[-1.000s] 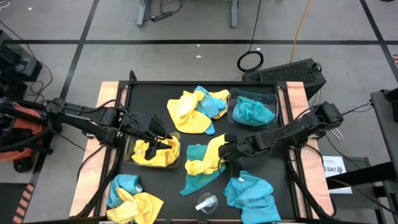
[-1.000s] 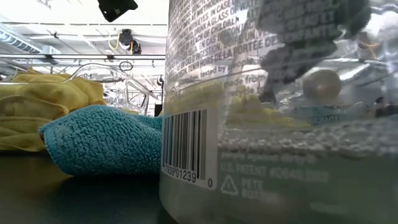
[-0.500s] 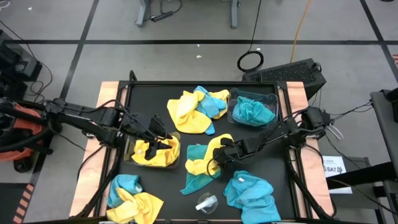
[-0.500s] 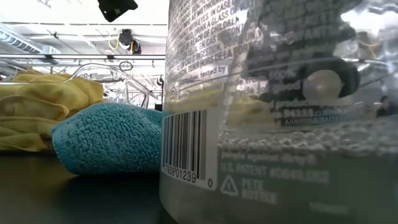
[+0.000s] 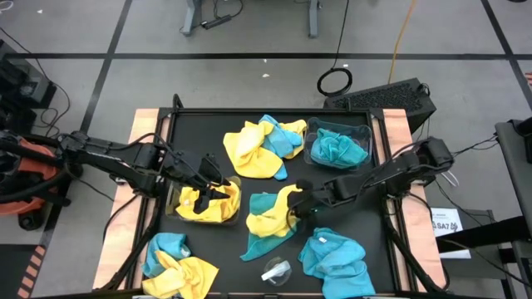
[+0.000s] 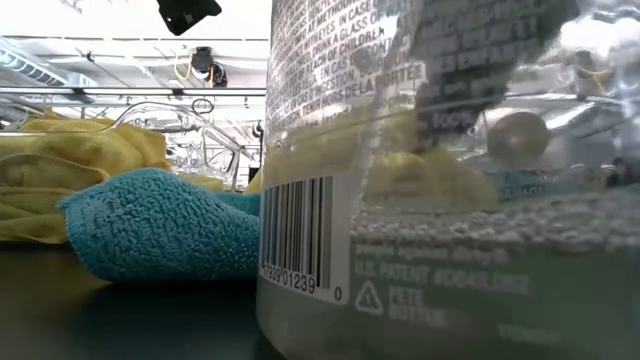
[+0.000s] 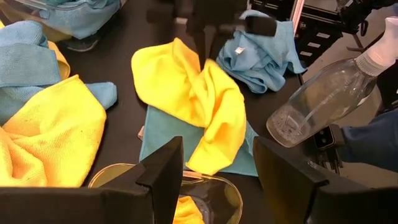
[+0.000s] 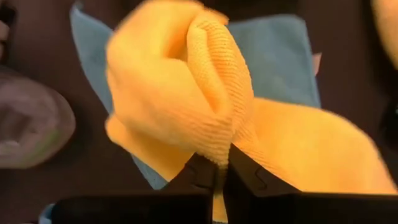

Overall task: Sort microfiber towel by color & place in baskets
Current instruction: Put the yellow microfiber towel into the bottom transparent bin

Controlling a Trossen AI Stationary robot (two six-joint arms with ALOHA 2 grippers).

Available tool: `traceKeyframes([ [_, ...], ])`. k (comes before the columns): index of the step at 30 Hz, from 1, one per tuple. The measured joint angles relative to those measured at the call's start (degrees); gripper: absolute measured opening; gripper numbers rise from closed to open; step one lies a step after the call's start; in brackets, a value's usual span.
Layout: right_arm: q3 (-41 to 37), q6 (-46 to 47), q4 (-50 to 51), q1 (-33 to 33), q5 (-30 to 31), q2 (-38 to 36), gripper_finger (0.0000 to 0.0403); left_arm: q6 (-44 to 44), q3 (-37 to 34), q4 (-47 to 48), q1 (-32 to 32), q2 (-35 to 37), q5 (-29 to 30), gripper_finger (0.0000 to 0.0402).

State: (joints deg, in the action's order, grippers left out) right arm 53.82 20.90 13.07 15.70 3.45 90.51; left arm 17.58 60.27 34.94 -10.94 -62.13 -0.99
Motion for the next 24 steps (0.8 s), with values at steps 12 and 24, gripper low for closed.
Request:
traceKeyframes([
  [12,0.0,3.5,0.1,-0.4,5.8,-11.4,0.0001,-5.7,0.0,-3.6,0.0,0.0,2.2,0.0199],
  [24,0.0,3.0,0.6,-0.4,17.5,-25.7,0.0000,-6.0,0.0,-7.5,0.0,0.0,2.7,0.0199],
])
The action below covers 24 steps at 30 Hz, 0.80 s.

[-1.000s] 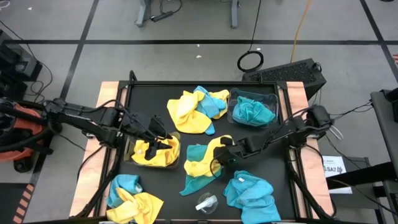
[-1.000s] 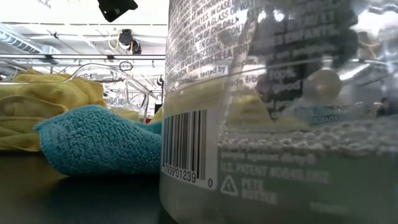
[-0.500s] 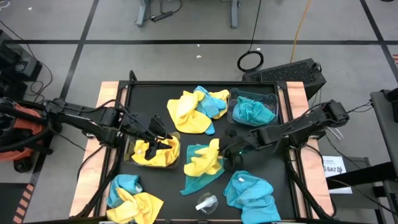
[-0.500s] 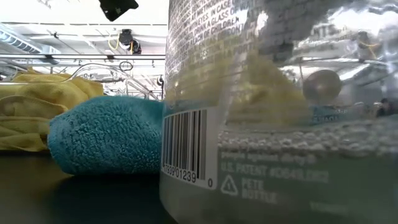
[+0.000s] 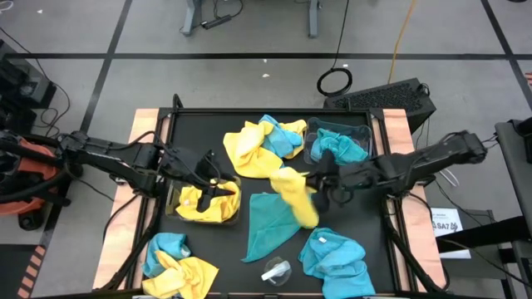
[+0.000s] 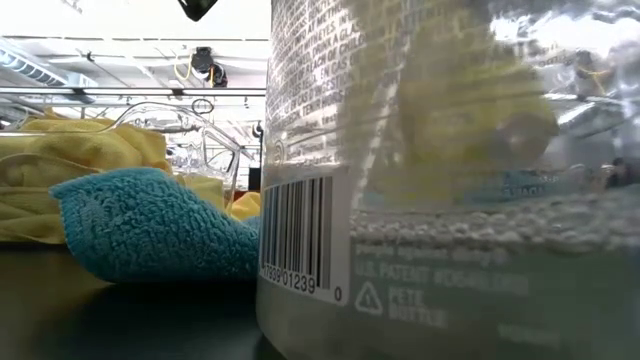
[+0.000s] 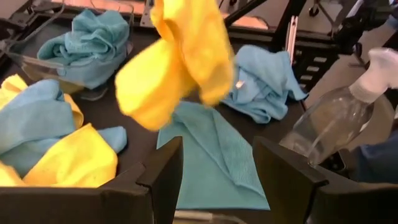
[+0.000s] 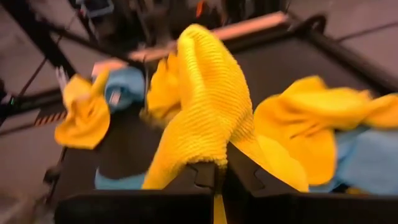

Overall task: Sort microfiber towel by color & place in baskets
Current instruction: Put the yellow microfiber towel into the bottom transparent bin

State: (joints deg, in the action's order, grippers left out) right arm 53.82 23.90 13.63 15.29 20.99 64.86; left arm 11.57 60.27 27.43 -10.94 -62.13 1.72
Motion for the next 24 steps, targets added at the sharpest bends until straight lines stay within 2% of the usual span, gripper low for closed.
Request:
traceKeyframes([
  [4,0.0,-1.1,0.1,-0.1,3.0,-4.0,0.0000,0.0,0.0,-1.4,0.0,0.0,0.1,0.0199],
  [14,0.0,-2.8,-2.0,-1.4,3.0,-8.4,0.0000,0.0,0.0,-3.6,0.0,0.0,0.5,0.0199],
  [21,0.0,-6.5,-7.8,-1.4,2.7,-8.2,0.0000,-0.1,0.0,-7.6,0.1,-0.6,7.6,0.0199],
  [24,0.0,-7.5,-9.6,-1.4,2.7,-8.2,0.0000,-1.4,0.0,-9.1,0.6,-2.1,8.1,0.0203],
])
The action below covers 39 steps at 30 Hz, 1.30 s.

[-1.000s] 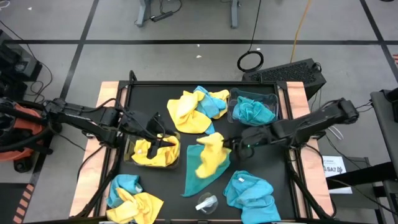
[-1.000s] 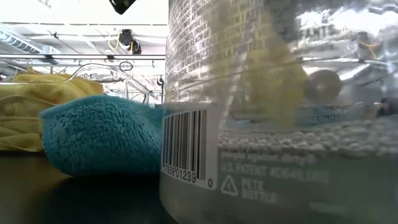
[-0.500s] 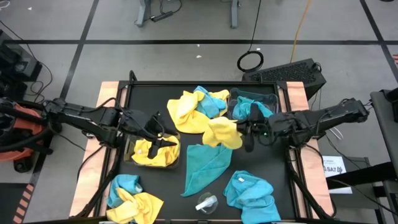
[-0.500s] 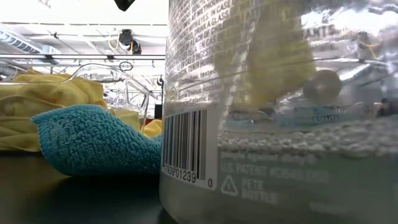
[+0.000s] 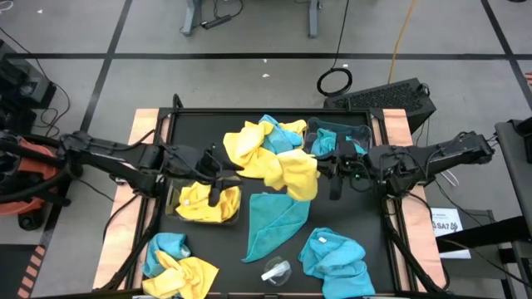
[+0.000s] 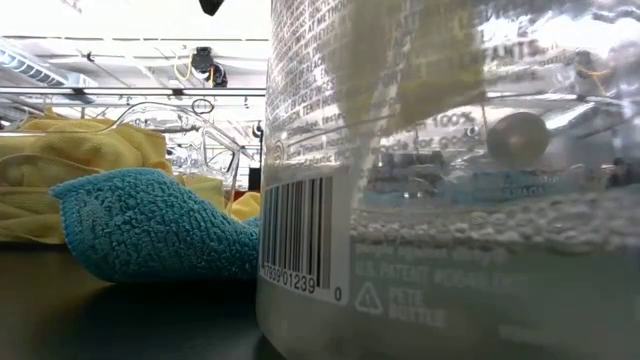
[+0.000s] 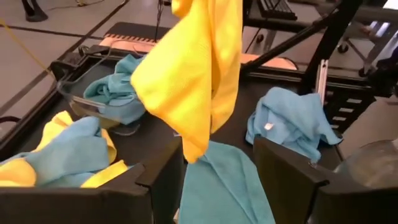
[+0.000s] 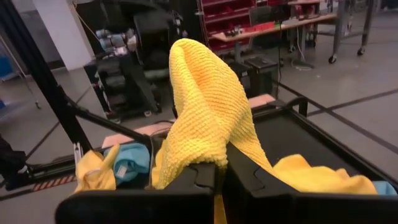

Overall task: Sort microfiber towel by color & place in baskets
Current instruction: Put the yellow microfiber towel into the bottom transparent bin

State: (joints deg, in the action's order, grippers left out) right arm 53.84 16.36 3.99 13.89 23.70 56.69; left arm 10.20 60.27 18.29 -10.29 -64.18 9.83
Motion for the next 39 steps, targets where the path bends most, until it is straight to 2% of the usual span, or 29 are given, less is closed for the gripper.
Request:
traceKeyframes([
  [5,0.0,-0.1,-0.6,0.0,0.0,0.4,0.0000,-0.5,0.0,-5.3,1.6,-3.7,-1.8,0.0243],
  [15,0.0,-1.7,-6.9,-0.2,-0.2,3.2,0.0000,3.0,0.0,-24.8,6.6,-12.4,-10.0,0.0341],
  [20,0.0,-2.6,-9.4,-0.3,-0.1,4.0,0.0000,7.5,0.0,-29.4,8.6,-16.3,-16.8,0.0359],
  [26,0.0,-3.6,-13.3,-0.3,-0.2,6.2,0.0000,10.6,0.0,-37.1,9.1,-20.2,-17.2,0.0370],
  [30,0.0,-3.6,-14.4,-0.3,-0.5,8.0,0.0000,12.1,0.0,-39.6,9.8,-21.4,-17.2,0.0368],
  [33,0.0,-3.7,-16.1,-0.4,-0.5,9.0,0.0000,13.4,0.0,-38.5,10.1,-22.1,-17.2,0.0349],
  [36,0.0,-4.0,-16.7,-0.4,-0.6,9.2,0.0000,13.5,0.0,-37.9,10.2,-23.0,-17.9,0.0301],
  [39,0.0,-4.0,-16.7,-0.4,-0.6,9.2,0.0000,13.3,0.0,-38.2,10.2,-22.9,-18.3,0.0227],
])
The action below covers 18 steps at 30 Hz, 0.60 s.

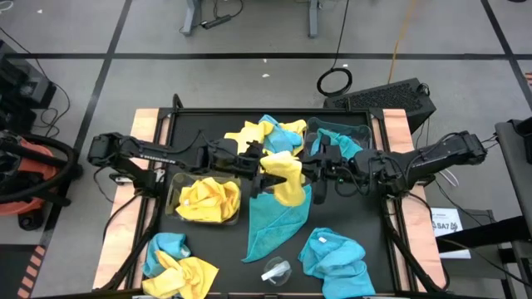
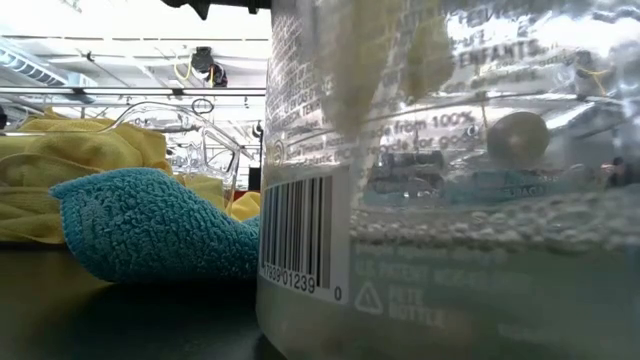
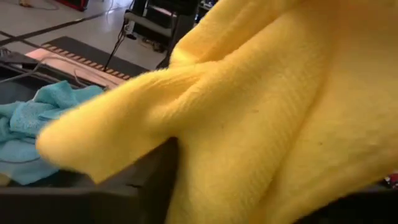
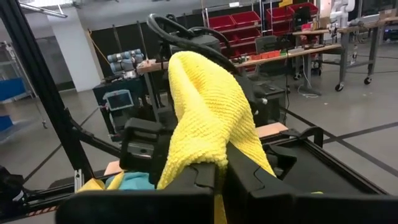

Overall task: Sort microfiber towel by color & place in baskets
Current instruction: Put the yellow microfiber towel into the bottom transparent bin

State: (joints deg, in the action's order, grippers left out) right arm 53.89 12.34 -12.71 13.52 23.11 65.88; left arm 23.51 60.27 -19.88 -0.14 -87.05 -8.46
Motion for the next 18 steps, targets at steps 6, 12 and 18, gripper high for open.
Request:
traceKeyframes([
  [6,0.0,0.0,0.7,0.0,-1.0,-0.1,0.0004,-4.3,0.0,-0.1,0.1,0.8,-1.7,0.0037],
  [12,0.0,2.1,5.0,0.1,-1.0,-0.4,0.0049,-5.2,0.0,6.7,0.1,4.4,-4.7,0.0010],
  [18,0.0,4.4,10.4,0.1,-1.0,-1.1,0.0118,-7.7,0.0,22.4,-0.3,13.6,-5.1,0.0005],
])
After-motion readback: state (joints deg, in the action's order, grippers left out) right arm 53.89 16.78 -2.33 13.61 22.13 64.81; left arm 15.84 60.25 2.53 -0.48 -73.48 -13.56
